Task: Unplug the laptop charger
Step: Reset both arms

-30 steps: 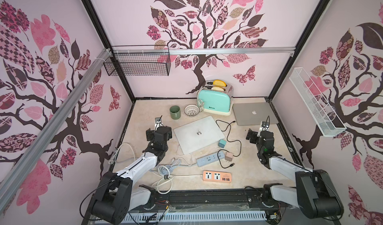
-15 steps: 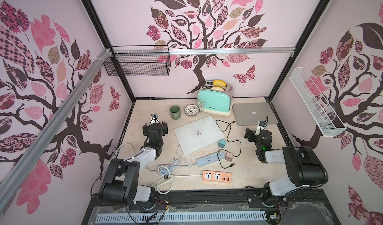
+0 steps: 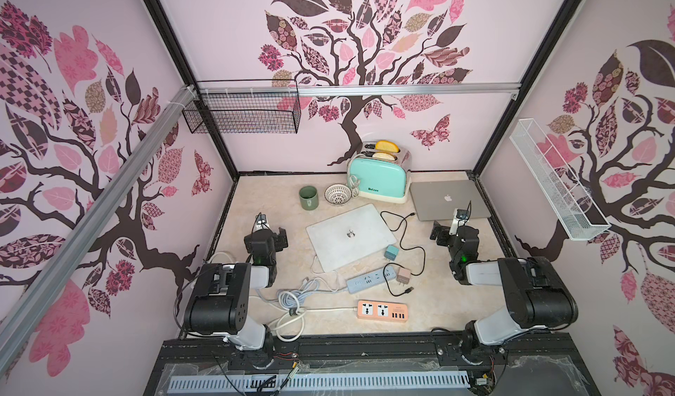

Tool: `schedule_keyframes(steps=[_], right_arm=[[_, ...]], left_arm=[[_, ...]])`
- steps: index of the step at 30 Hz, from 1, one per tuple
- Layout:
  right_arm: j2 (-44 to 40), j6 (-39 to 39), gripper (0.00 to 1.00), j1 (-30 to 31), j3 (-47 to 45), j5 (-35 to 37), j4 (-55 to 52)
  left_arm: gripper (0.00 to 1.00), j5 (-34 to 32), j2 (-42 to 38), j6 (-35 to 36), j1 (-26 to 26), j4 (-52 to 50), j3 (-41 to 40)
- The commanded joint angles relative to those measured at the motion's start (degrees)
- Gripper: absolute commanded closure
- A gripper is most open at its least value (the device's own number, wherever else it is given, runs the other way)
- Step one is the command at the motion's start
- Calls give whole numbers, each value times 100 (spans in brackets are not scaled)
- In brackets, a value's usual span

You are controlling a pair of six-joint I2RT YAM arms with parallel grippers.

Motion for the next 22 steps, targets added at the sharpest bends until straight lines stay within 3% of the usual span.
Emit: schedule_keyframes(steps=[1,22], right_arm=[[29,-39,0,34,87,63,48],[22,-34,1,39,66,65,90]], left_arm=[[2,486,-4,-39,17,544,-50],[2,474,21,19,-37,733,-107]])
